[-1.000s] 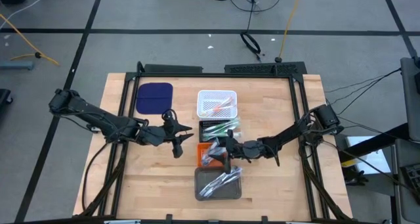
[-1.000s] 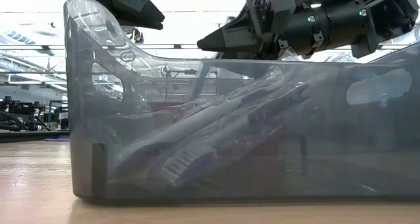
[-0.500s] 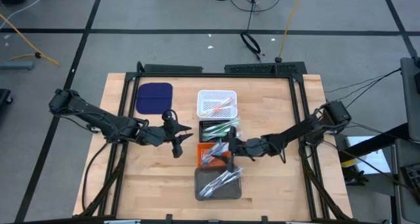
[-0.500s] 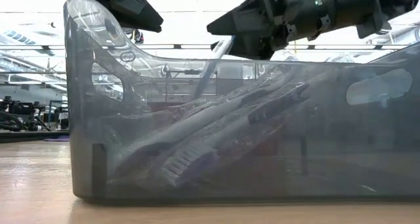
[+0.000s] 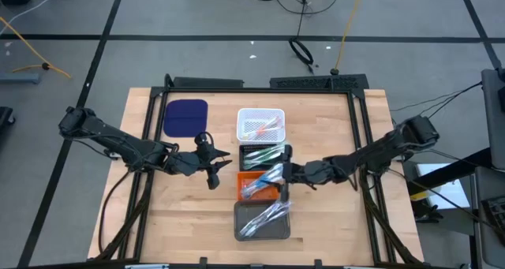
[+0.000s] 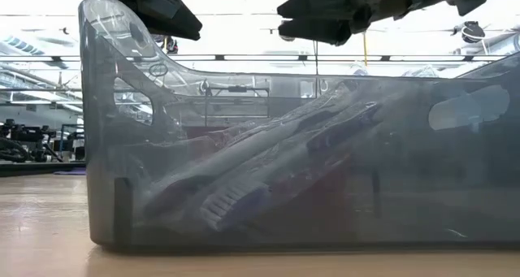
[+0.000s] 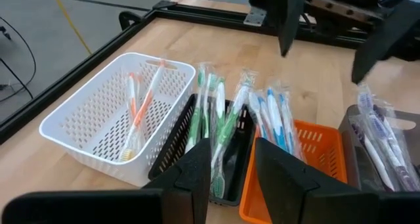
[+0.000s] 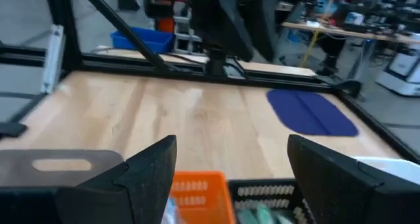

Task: Pick & Place Toothbrushes
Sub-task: Return to Home Position

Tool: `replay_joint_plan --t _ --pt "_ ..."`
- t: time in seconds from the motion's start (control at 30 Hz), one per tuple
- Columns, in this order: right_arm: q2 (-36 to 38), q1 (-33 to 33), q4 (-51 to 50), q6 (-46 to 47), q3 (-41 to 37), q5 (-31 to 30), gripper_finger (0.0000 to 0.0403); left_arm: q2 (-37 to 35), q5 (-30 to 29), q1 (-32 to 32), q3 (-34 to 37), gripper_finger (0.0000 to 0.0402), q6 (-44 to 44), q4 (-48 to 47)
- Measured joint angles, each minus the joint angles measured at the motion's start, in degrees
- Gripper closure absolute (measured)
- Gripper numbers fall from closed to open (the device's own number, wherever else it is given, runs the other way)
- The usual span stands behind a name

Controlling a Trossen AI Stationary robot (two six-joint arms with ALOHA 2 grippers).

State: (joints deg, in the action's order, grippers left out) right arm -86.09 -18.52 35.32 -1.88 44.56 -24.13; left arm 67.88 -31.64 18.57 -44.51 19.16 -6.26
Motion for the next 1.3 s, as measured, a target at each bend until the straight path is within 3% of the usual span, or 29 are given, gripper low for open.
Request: replay_joint_plan --t 0.23,0.33,0.43,0.7,0.87,1.1,1.3 --pt "3.65 0.06 -6.76 -0.64 0.02 -3.09 0.0122 0.0 -2.84 -0.39 0.0 0.0282 -5.56 0.02" --pt "6.54 0.03 -14.77 -2.52 0.04 -2.94 0.0122 0.0 -3.55 -1.15 0.0 0.0282 -6.76 -0.76" --pt "9.85 0.92 -19.73 1.39 -0.62 -4.54 0.0122 0.0 -3.57 -2.56 0.0 0.0282 -7.38 -3.16" --pt "21.47 4.18 -18.18 6.23 -11.08 -5.92 0.0122 -0.55 -4.54 -6.97 0.02 0.0282 -9.06 -5.68" --pt "29.97 5.52 -12.89 5.26 -18.68 -5.96 0.0122 -1.88 -1.7 -9.39 0.33 0.0282 -11.25 -5.4" --pt "42.49 7.38 -11.71 3.37 -27.07 -6.31 0.0122 -11.81 3.07 -13.43 10.07 0.0282 -12.17 0.28" --pt "51.7 10.19 -11.51 4.04 -33.48 -6.33 0.0122 -24.43 3.18 -15.45 20.02 0.0282 -10.54 2.35"
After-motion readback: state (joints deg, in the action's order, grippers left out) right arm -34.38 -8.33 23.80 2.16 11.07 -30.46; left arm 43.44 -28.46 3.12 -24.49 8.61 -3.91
